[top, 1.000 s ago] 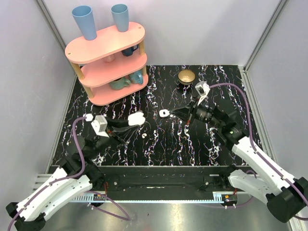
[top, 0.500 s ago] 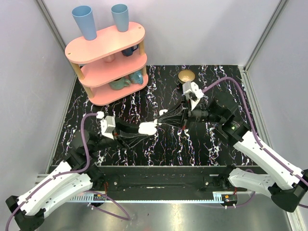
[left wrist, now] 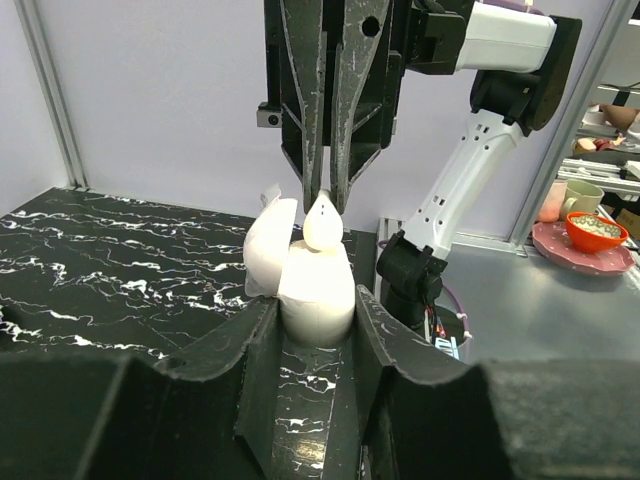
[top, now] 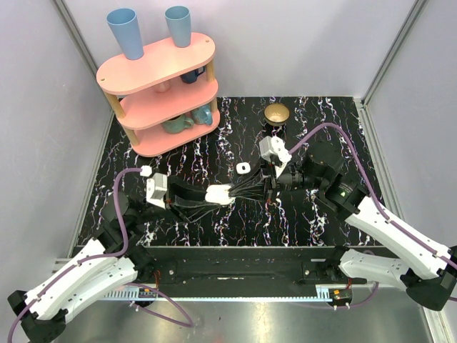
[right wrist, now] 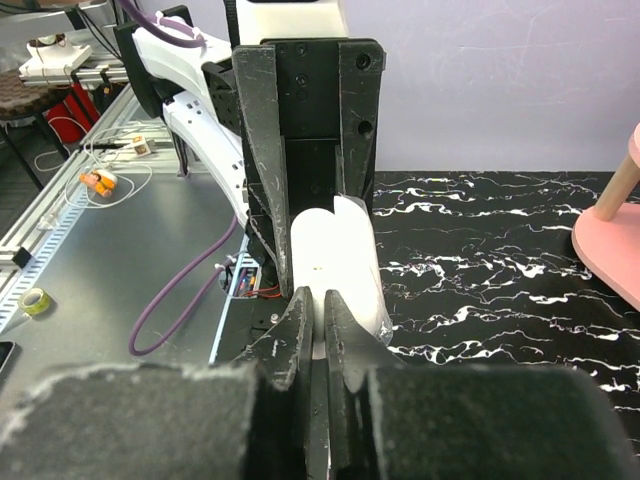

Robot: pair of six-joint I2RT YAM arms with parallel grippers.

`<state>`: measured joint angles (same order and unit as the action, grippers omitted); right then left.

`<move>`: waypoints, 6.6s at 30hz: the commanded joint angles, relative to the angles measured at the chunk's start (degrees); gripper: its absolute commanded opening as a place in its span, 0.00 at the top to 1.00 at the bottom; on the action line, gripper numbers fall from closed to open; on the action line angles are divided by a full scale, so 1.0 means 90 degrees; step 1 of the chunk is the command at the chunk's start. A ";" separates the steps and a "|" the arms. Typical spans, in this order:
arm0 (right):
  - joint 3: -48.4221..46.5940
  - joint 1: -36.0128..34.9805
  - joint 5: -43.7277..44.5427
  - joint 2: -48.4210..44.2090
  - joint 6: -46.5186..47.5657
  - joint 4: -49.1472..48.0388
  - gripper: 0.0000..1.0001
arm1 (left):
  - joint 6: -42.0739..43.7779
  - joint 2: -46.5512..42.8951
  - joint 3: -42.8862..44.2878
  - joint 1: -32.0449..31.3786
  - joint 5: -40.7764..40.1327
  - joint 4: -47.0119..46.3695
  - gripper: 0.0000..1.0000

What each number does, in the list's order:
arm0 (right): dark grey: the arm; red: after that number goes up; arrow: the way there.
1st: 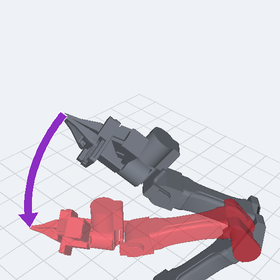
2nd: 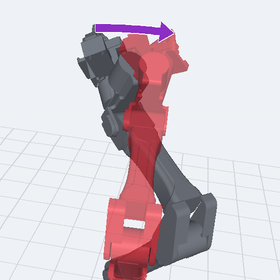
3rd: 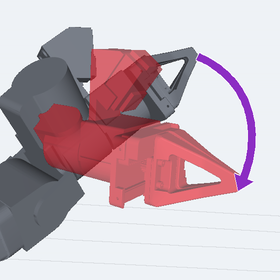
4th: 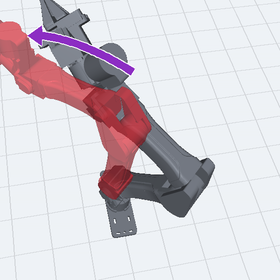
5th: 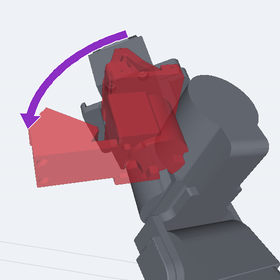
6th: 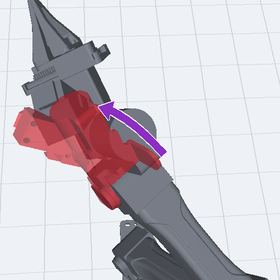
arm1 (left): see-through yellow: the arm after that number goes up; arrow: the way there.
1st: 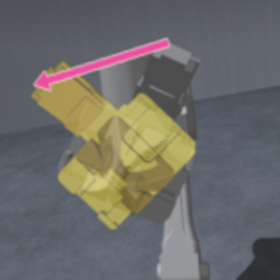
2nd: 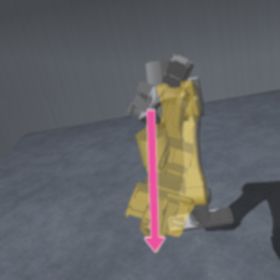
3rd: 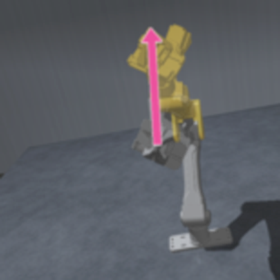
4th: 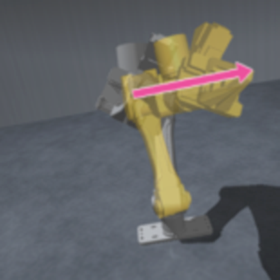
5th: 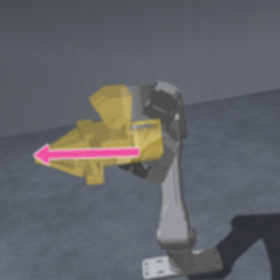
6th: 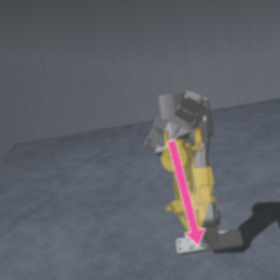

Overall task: Insert the wireless bluetooth earbuds into the charging case
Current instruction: Insert the right earbud into the right side groove of the charging case, then pick up the left earbud from the center of the board, then insert the left earbud into the left side groove of the charging case.

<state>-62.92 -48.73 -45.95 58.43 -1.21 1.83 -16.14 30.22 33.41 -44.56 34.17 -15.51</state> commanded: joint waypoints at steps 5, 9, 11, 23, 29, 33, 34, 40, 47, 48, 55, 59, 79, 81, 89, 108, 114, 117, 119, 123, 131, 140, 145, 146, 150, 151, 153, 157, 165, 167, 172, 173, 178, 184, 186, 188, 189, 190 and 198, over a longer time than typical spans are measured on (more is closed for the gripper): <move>-0.0177 -0.0113 0.0214 0.0001 0.0408 -0.0115 1.00 | -0.0150 0.0158 0.0302 -0.0010 0.0353 -0.0621 1.00; -0.0168 -0.0191 0.0107 0.0050 0.0369 -0.0134 1.00 | -0.0218 0.0139 0.0253 -0.0001 0.0295 -0.0805 1.00; -0.0138 -0.0240 0.0116 0.0079 0.0369 -0.0047 1.00 | -0.0238 0.0139 0.0224 -0.0001 0.0227 -0.0845 1.00; -0.0021 -0.0338 0.0672 0.0021 0.0447 0.0540 0.85 | -0.0140 -0.0135 0.0087 -0.0001 -0.0330 -0.1041 1.00; -0.0002 -0.0338 0.1053 -0.0193 0.0398 0.0150 0.58 | 0.0026 -0.0174 0.0058 -0.0001 -0.0544 -0.0709 1.00; 0.0067 -0.0338 0.1297 -0.0350 0.0399 -0.0144 0.45 | 0.0162 -0.0242 0.0019 -0.0001 -0.0643 -0.0446 1.00; 0.0076 -0.0338 0.1317 -0.0398 0.0379 -0.0135 0.44 | 0.0182 -0.0262 0.0028 -0.0001 -0.0662 -0.0397 1.00; 0.0369 -0.0338 0.1580 -0.0720 0.0204 -0.0749 0.37 | 0.0426 -0.0398 0.0028 -0.0010 -0.1081 0.0130 1.00; 0.0838 -0.0337 0.4209 -0.1287 -0.0996 -0.0887 0.22 | 0.0806 -0.0915 -0.0001 -0.0010 -0.2428 0.0921 1.00; 0.0925 -0.0338 0.4633 -0.1317 -0.1201 -0.0819 0.21 | 0.0846 -0.1080 -0.0001 -0.0001 -0.2546 0.0980 1.00; 0.1063 -0.0084 0.6425 -0.0363 -0.2285 0.0197 0.22 | 0.1129 -0.1579 0.0116 -0.0001 -0.3269 0.1566 1.00; 0.1102 0.0316 0.5481 0.0390 -0.2999 0.0197 0.27 | 0.1178 -0.1726 0.0291 -0.0001 -0.3309 0.1966 1.00; -0.1221 0.0912 0.2216 0.5030 -0.2346 0.1417 0.41 | 0.1149 -0.2215 0.0468 -0.0001 -0.3377 0.2533 1.00; -0.1466 0.0912 0.2050 0.5293 -0.2219 0.1525 0.46 | 0.1149 -0.2215 0.0477 -0.0001 -0.3387 0.2543 1.00; -0.2325 0.0659 0.1775 0.6230 -0.1702 0.2111 0.52 | 0.1061 -0.2215 0.0409 -0.0001 -0.3426 0.2543 1.00; -0.2882 0.0385 0.2674 0.7062 -0.1272 0.2405 0.59 | 0.0973 -0.2166 0.0390 -0.0001 -0.3397 0.2427 1.00; -0.2931 0.0385 0.2655 0.7199 -0.1213 0.2385 0.59 | 0.0993 -0.2156 0.0380 -0.0001 -0.3416 0.2416 1.00; -0.2824 0.0375 0.2587 0.7228 -0.1154 0.2375 0.60 | 0.0993 -0.2166 0.0360 -0.0001 -0.3426 0.2426 1.00; -0.2785 0.0356 0.2557 0.7238 -0.1115 0.2385 0.60 | 0.0993 -0.2156 0.0331 -0.0001 -0.3436 0.2426 1.00; -0.2687 0.0327 0.2567 0.7286 -0.1047 0.2375 0.60 | 0.0964 -0.2147 0.0311 -0.0001 -0.3426 0.2377 1.00; -0.2424 0.0170 0.2908 0.7257 -0.0900 0.2385 0.63 | 0.0993 -0.2059 0.0311 -0.0001 -0.3416 0.2338 1.00; -0.2092 0.0141 0.3260 0.7170 -0.0832 0.2414 0.67 | 0.0964 -0.2000 0.0311 -0.0001 -0.3387 0.2319 1.00; -0.1896 0.0151 0.3348 0.7023 -0.0822 0.2415 0.68 | 0.0963 -0.2010 0.0292 -0.0001 -0.3387 0.2309 1.00; -0.1886 0.0151 0.3348 0.7013 -0.0822 0.2424 0.68 | 0.0954 -0.2010 0.0292 -0.0001 -0.3377 0.2280 1.00; -0.1789 0.0151 0.3367 0.6955 -0.0851 0.2395 0.68 | 0.0954 -0.1971 0.0292 -0.0001 -0.3338 0.2280 1.00; -0.1769 0.0151 0.3368 0.6916 -0.0861 0.2366 0.68 | 0.0954 -0.1971 0.0292 -0.0010 -0.3338 0.2280 1.00; -0.1701 0.0151 0.3368 0.6886 -0.0871 0.2336 0.69 | 0.0954 -0.1980 0.0292 -0.0010 -0.3328 0.2289 1.00; -0.1623 0.0151 0.3290 0.6847 -0.0891 0.2239 0.73 | 0.0954 -0.2000 0.0282 -0.0001 -0.3348 0.2299 1.00; -0.1359 0.0141 0.3251 0.6652 -0.0891 0.1985 0.72 | 0.0934 -0.2010 0.0253 -0.0001 -0.3367 0.2290 1.00; -0.1301 0.0131 0.3260 0.6623 -0.0910 0.1917 0.75 | 0.0924 -0.1981 0.0262 -0.0001 -0.3338 0.2280 1.00; -0.1144 0.0131 0.3182 0.6467 -0.1056 0.1654 0.87 | 0.0915 -0.1961 0.0253 -0.0001 -0.3338 0.2289 1.00; -0.1067 0.0141 0.3163 0.6447 -0.1153 0.1595 0.87 | 0.0905 -0.1961 0.0253 -0.0001 -0.3338 0.2309 1.00; -0.0754 0.0131 0.3143 0.6057 -0.1515 0.1000 0.89 | 0.0876 -0.2000 0.0224 -0.0001 -0.3357 0.2309 1.00; 0.0065 0.0131 0.3319 0.5101 -0.2315 -0.0143 0.90 | 0.0885 -0.1990 0.0214 -0.0001 -0.3407 0.2280 1.00; 0.0466 0.0141 0.3475 0.4546 -0.2628 -0.0660 0.91 | 0.0876 -0.1961 0.0214 -0.0001 -0.3416 0.2289 1.00; 0.0826 0.0131 0.3689 0.4115 -0.2842 -0.1090 0.91 | 0.0876 -0.1942 0.0214 -0.0001 -0.3445 0.2289 1.00; 0.0925 0.0131 0.3787 0.3668 -0.2882 -0.1275 0.91 | 0.0876 -0.1932 0.0204 -0.0001 -0.3455 0.2280 1.00; 0.1119 0.0122 0.4000 0.3441 -0.2921 -0.1354 0.91 | 0.0866 -0.1932 0.0194 -0.0001 -0.3484 0.2260 1.00; 0.1483 -0.0151 0.5076 0.1060 -0.3020 -0.1560 0.92 | 0.0768 -0.1805 0.0048 -0.0001 -0.3533 0.1958 1.00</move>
<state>-50.39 -47.92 -7.16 76.62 -27.29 -6.96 -8.08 12.47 34.30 -44.51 3.66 6.92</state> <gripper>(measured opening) 0.177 0.340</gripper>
